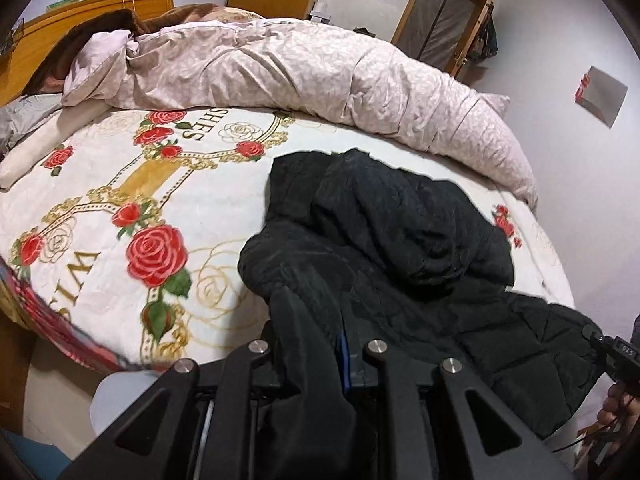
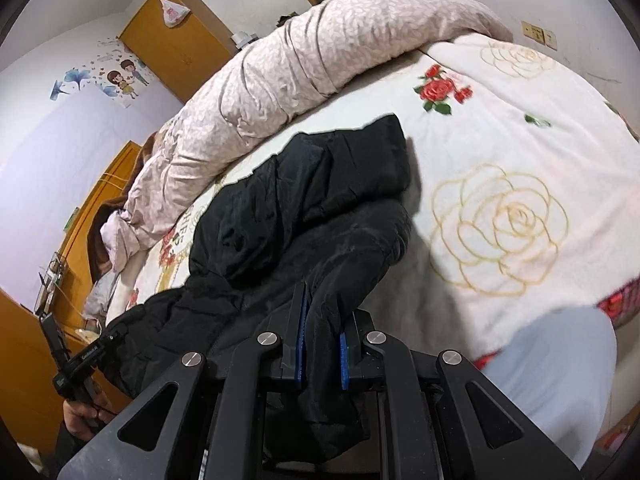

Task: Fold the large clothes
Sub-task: 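Lift the hem with both grippers and fold it up toward the hood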

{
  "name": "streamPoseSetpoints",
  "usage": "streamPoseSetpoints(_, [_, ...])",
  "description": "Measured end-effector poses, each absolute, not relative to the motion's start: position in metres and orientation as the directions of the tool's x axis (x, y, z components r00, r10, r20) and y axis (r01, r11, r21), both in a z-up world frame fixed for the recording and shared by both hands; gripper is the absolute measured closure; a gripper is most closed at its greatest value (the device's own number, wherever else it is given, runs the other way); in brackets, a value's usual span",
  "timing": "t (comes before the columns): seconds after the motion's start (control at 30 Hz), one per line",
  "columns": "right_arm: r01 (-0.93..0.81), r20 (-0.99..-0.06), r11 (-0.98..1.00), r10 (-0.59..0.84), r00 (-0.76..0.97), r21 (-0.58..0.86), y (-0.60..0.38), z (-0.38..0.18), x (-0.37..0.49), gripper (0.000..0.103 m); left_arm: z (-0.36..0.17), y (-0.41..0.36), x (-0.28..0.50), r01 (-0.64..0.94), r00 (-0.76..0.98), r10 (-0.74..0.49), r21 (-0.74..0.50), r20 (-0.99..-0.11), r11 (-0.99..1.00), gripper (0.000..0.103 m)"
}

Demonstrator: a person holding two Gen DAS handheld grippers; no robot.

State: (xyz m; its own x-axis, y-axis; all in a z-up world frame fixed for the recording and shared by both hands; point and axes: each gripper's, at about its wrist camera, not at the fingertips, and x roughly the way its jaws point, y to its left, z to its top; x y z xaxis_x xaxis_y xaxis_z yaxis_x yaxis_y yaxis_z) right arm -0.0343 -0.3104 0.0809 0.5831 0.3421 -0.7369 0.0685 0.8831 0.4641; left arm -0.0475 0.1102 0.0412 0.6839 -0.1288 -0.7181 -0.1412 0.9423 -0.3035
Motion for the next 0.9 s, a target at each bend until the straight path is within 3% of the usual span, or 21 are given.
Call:
streamPoseSetpoints(0.43, [0.092, -0.692, 0.882, 0.294, 0.659, 0.463, -0.313, 0.101, 0.1, 0.09, 0.068, 0.135, 0.08, -0.17, 0.734, -0.145, -0.387, -0.664, 0.906, 0.084])
streamPoseSetpoints(0.9, [0.215, -0.818, 0.894, 0.234, 0.526, 0.394, -0.314, 0.005, 0.255, 0.089, -0.017, 0.146, 0.234, -0.246, 0.624, -0.121, -0.341, -0.772, 0.907, 0.081])
